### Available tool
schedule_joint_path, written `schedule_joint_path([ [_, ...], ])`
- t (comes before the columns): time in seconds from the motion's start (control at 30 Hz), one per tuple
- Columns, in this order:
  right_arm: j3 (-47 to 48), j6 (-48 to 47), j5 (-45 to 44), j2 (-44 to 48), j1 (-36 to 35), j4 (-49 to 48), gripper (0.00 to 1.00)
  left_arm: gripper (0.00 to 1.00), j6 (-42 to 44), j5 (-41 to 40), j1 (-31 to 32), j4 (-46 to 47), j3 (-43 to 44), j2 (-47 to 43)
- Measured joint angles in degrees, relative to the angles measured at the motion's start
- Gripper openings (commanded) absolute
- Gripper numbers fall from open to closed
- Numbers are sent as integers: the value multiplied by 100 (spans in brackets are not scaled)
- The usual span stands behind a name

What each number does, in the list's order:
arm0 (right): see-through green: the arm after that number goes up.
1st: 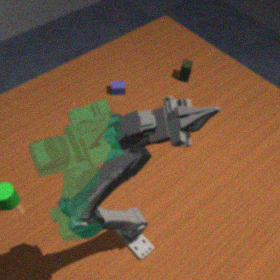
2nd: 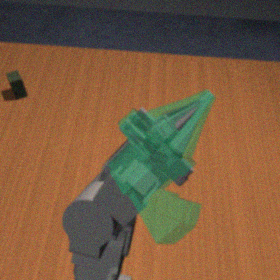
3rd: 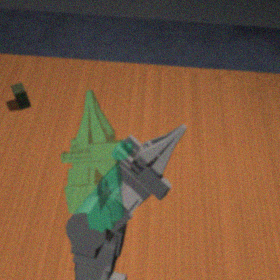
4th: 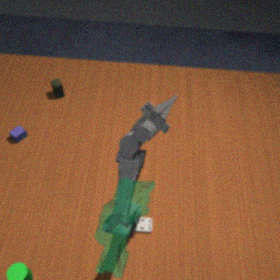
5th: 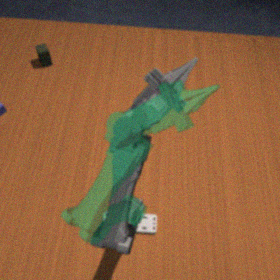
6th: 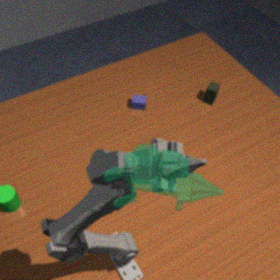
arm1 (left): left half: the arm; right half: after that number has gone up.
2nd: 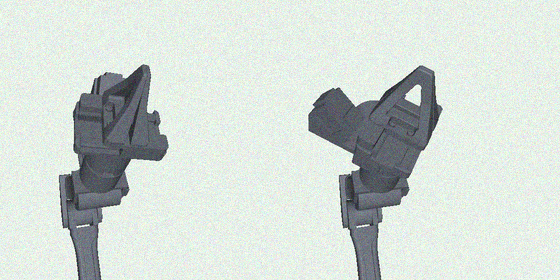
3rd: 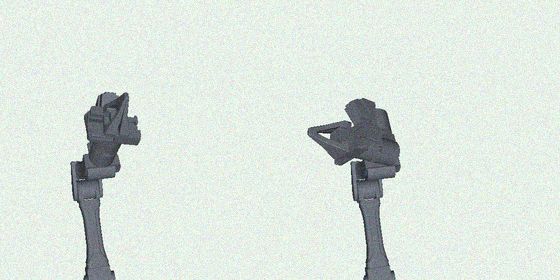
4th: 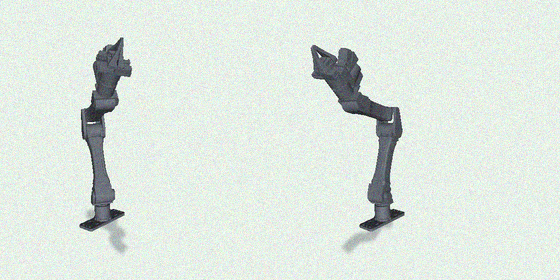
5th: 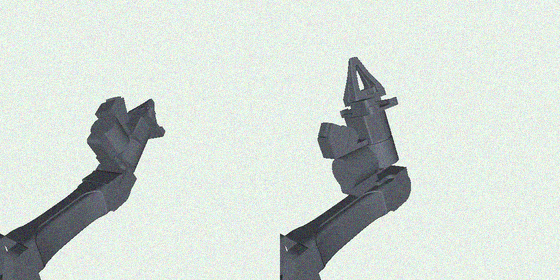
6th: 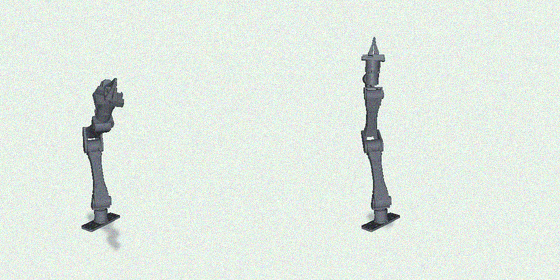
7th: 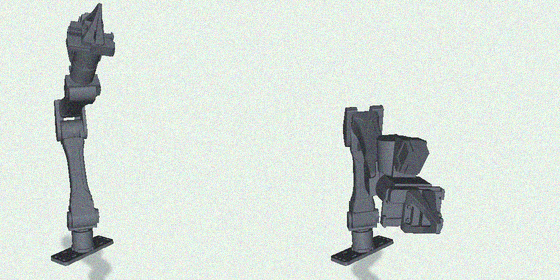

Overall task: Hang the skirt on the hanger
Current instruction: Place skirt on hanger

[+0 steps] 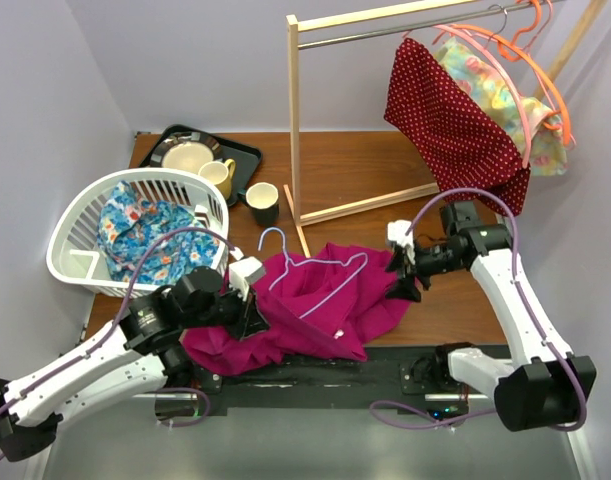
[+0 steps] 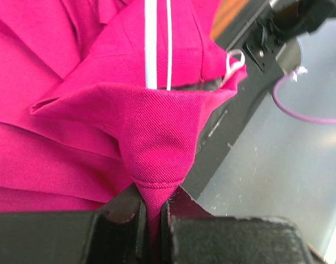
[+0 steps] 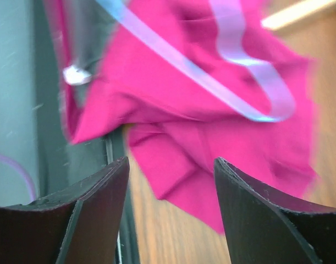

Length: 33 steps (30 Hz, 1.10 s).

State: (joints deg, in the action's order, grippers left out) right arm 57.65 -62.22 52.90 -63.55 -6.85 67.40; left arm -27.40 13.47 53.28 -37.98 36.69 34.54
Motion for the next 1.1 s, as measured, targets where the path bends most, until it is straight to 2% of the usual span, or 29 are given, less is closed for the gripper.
schedule_joint_path([
  [0.07,-293,-413,122,35,-339,155,66,0,-188,-162,0,26,-37,-52],
  [0.13,-765,-455,120,79,-837,-83,70,0,-339,-273,0,59,-85,-94],
  [0.3,-1733,518,-361,719,-2068,-1303,73,0,-726,-481,0,310,-310,-267],
  [0.4,-1755,1130,-651,859,-2538,-2017,71,0,-809,-470,0,476,-466,-448],
  [0.57,-1744,2188,-1375,490,-3388,-3051,72,0,-826,-407,0,682,-610,-658],
  [0.73,-1740,2876,-2076,162,-4476,-3593,80,0,-903,-409,0,761,-660,-776],
  [0.77,-1738,2955,-2092,127,-4586,-3626,81,0,-905,-411,0,763,-660,-804],
  [0.8,-1722,3023,-2109,105,-4656,-3633,88,0,-903,-415,0,767,-660,-824],
  [0.83,-1705,3058,-2129,92,-4682,-3630,91,0,-903,-426,0,769,-660,-833],
  [0.97,-1620,3185,-2269,85,-4795,-3663,95,0,-901,-514,0,767,-658,-837],
  [1.1,-1694,3176,-2809,50,-4983,-3873,98,0,-896,-627,0,706,-590,-868],
])
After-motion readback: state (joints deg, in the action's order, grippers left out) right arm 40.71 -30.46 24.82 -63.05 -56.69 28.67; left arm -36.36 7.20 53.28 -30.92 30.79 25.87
